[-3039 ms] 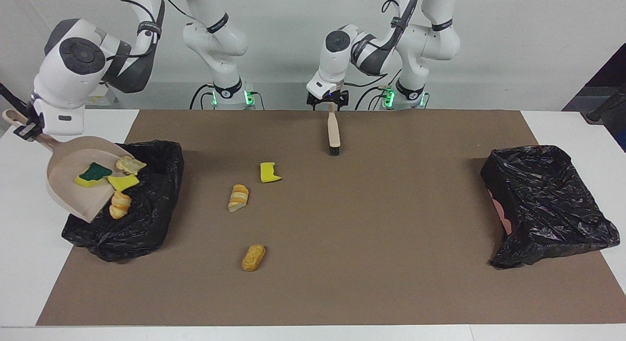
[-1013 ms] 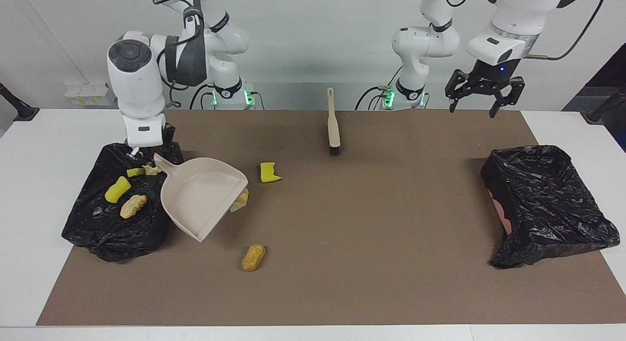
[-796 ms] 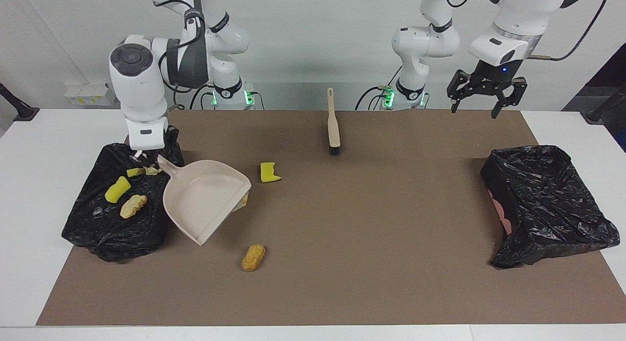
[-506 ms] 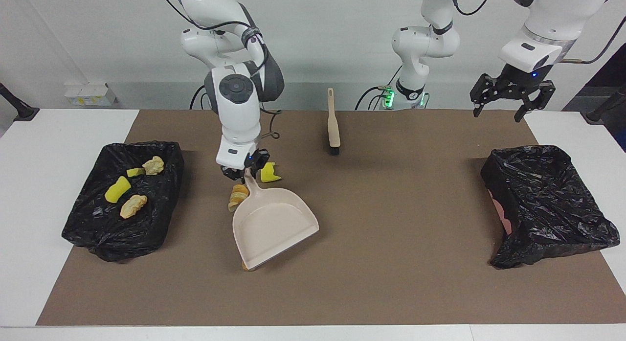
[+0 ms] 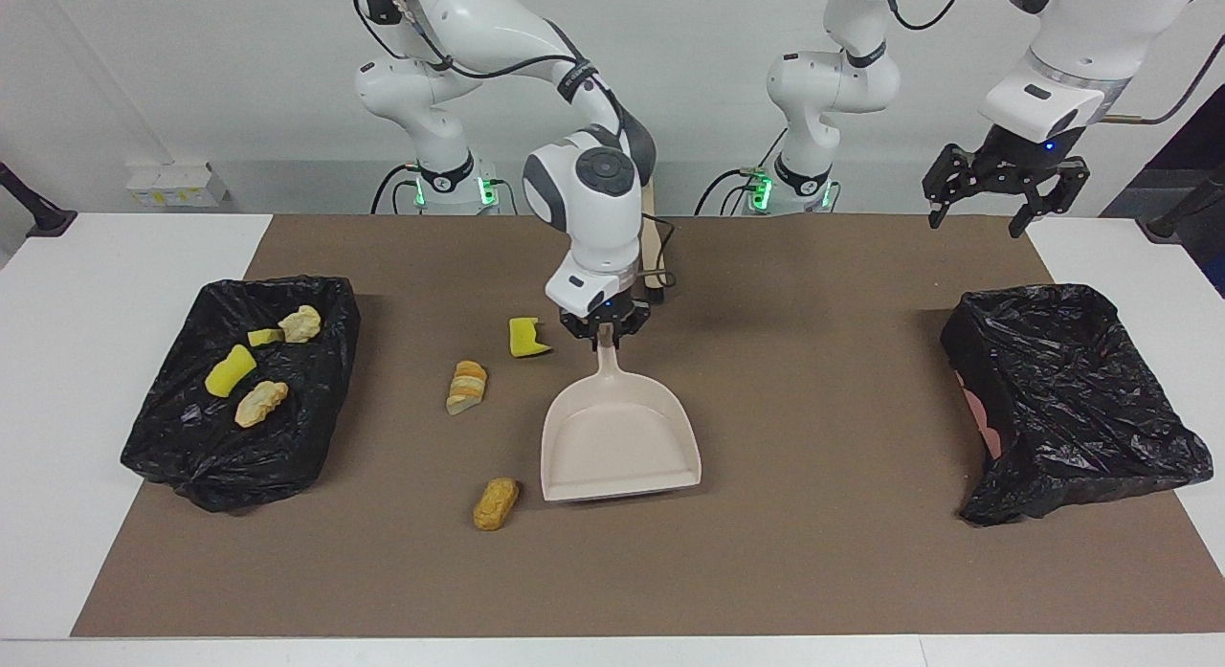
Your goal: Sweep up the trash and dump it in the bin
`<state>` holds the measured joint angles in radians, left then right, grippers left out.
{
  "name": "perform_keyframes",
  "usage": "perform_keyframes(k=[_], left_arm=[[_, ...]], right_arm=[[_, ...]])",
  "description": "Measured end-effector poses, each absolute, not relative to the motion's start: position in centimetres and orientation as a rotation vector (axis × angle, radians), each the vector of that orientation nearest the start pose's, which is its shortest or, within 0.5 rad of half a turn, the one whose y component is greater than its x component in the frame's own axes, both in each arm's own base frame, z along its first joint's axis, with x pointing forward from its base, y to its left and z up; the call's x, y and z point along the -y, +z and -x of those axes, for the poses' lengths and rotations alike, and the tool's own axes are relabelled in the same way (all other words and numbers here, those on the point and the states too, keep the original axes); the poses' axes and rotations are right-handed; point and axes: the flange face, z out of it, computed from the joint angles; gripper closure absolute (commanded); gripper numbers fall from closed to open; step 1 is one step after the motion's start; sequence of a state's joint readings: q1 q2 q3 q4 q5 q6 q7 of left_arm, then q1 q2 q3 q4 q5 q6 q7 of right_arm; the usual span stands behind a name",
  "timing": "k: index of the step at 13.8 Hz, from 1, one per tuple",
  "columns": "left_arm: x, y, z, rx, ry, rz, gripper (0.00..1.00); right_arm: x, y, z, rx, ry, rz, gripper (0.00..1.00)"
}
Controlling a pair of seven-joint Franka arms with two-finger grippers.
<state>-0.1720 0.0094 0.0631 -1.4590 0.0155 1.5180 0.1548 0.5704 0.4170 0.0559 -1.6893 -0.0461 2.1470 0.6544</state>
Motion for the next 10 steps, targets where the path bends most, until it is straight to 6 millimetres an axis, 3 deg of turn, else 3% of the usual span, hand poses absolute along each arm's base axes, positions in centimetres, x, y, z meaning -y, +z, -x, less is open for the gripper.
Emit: perform_keyframes(k=[1,2,6,10], left_arm=[[5.9,66.7,-54.9,-0.410,-0.077,3.096,0.00],[5.8,66.7,-54.9,-0.408,-0.077,3.097,0.00],[5.4,66.8,-54.9,-0.396,-0.078,3.098,0.00],[5.4,67.0,-55.1,-0.394,-0.110,3.097,0.00]], right_arm=[[-39.3,35.2,-54.8,-0.051,-0.070,3.119,0.32],[-39.4,34.6,-55.3,-0.068,-0.066,3.115,0.00],[-39.2,35.4,-56.3,-0.084,-0.093,3.103,0.00],[-40.0,35.8,-55.2,-0.055,-0.056,3.120,0.00]])
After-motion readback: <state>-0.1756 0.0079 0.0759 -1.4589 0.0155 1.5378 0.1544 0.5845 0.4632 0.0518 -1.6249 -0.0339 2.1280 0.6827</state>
